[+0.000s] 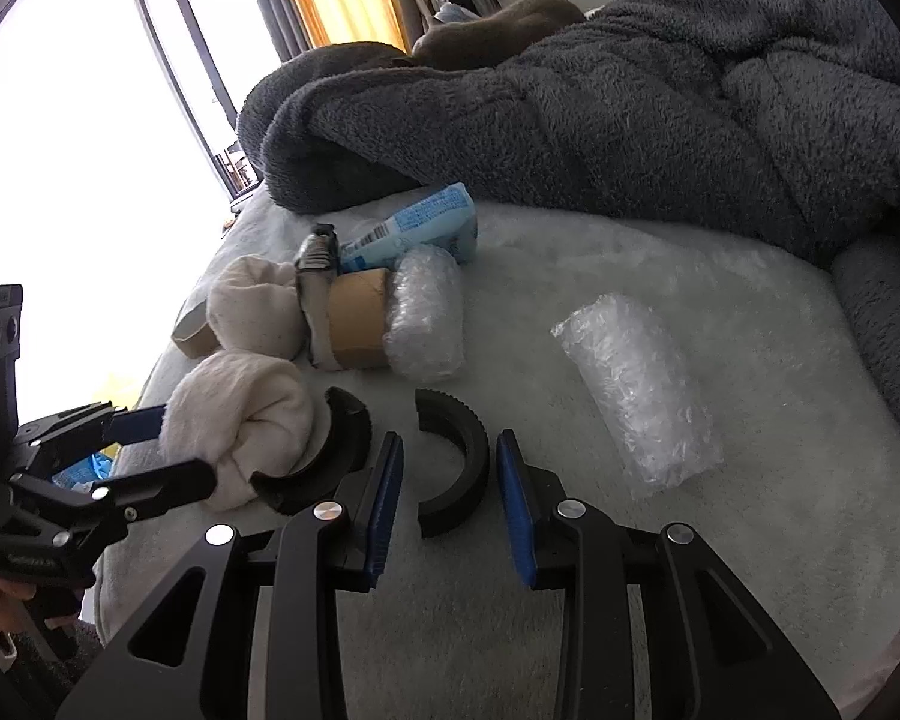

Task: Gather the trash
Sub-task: 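Grasp the white tissue ball with the left tool while the right tool grasps the black curved piece, then carry the tissue ball over the bin and open the left tool while the right tool carries the black piece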

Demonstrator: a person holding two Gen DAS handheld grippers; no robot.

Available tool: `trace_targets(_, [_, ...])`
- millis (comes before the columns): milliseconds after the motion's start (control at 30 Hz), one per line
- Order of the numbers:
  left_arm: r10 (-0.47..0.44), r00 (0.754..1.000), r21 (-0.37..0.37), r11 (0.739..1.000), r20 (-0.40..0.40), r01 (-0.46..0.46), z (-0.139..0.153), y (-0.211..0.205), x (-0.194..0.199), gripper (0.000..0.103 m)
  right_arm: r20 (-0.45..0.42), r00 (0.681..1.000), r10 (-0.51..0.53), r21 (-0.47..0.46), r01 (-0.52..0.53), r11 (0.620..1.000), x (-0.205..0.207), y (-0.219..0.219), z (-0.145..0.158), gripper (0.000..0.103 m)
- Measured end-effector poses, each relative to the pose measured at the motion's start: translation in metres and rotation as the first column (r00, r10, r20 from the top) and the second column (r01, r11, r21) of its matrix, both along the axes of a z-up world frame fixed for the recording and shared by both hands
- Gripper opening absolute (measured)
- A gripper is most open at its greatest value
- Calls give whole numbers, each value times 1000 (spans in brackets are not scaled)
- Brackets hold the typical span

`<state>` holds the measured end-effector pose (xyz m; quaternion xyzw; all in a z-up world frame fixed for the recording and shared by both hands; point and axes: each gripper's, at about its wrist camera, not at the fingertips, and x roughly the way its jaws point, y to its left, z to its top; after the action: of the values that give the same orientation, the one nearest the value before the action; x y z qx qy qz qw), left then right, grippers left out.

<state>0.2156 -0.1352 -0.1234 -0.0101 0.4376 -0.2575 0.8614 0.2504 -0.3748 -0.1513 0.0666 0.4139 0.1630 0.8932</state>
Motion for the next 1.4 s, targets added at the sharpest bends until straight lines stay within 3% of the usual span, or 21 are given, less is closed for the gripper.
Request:
trace_targets(200, [-22,1000,-5,1000,2,22,0,1,-1,59,-3,1000,-7,-1,7,1000,8,1,-3,32])
trace_targets(300, [-39,999,-28,999,7,40,1,3,-4,48,-3,1000,-18,-21,18,1000,10,3,-3,22])
trace_targets(433, [-55,998,-17,998,31,56,6,5,-11,43,-2,999,-39,-45,38,998,8,6,1,22])
trace_targets(767, [12,996,-21,1000,90,-10,27,32,-17,40,98,991,-95,-126,107,986,2,28,41,22])
trace_targets(1167, [133,974,-68,990,186,-122,56,94,-22,37,241,970,-9,-123,39,992,-7,83,79,22])
trace_targets(1400, [193,957,-49,981,219,-187,59,133,-26,37,265,962,69,-124,-37,992,-6,130,83,22])
